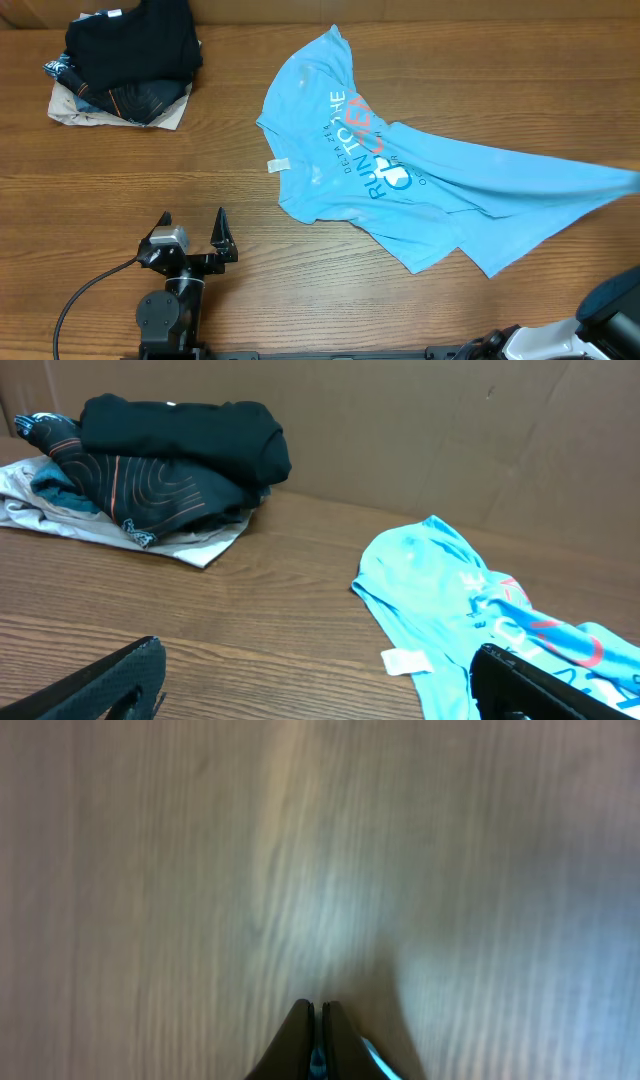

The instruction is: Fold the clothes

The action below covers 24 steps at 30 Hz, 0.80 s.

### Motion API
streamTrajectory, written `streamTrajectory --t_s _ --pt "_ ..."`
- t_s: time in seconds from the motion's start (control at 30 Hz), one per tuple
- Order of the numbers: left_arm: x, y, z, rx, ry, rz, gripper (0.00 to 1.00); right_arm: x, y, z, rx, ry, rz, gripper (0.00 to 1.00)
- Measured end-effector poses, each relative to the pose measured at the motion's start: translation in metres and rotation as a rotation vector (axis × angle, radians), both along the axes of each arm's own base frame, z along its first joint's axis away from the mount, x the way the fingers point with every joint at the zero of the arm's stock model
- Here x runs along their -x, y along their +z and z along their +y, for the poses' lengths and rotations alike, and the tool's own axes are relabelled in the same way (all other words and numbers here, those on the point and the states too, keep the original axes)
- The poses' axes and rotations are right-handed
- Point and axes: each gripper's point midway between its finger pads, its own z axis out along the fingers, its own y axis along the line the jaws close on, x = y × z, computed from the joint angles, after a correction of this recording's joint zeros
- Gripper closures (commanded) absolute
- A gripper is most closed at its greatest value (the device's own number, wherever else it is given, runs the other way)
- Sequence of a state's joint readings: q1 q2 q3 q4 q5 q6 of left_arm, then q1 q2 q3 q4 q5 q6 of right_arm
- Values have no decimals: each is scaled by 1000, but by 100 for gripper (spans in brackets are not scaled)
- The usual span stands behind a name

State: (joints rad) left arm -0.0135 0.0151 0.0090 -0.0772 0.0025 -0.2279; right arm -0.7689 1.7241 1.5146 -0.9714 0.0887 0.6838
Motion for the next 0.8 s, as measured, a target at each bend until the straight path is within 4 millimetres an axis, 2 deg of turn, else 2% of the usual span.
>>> streamTrajectory --t_s 0.17,0.27,0.37,0.4,0.43,0.47,0.5,0.57,0.7,0.8 --pt "0 0 0 0 0 0 0 10 0 -9 17 -59 15 91" --pt "0 0 0 0 0 0 0 6 0 -6 10 -53 6 82" --pt "0 1 0 5 -2 -2 0 -3 0 3 -3 -28 -6 80" --pt "0 1 -1 10 -4 -2 0 -5 0 5 -3 -20 -6 75" --pt "0 1 -1 20 -7 -3 0 -8 0 8 -5 -6 -9 66" --pt "0 1 -2 38 -9 -3 0 -11 0 11 -5 6 -9 48" --pt "0 1 -3 64 -14 -3 0 -13 0 14 -8 13 -10 36" --pt "0 7 -10 121 -49 -24 0 -17 -1 20 -15 40 -6 22" --pt "4 33 -36 186 -210 -111 0 -23 -2 30 -43 73 -16 17" --pt "10 39 -56 205 -329 -124 0 -27 -4 41 -96 100 -38 10"
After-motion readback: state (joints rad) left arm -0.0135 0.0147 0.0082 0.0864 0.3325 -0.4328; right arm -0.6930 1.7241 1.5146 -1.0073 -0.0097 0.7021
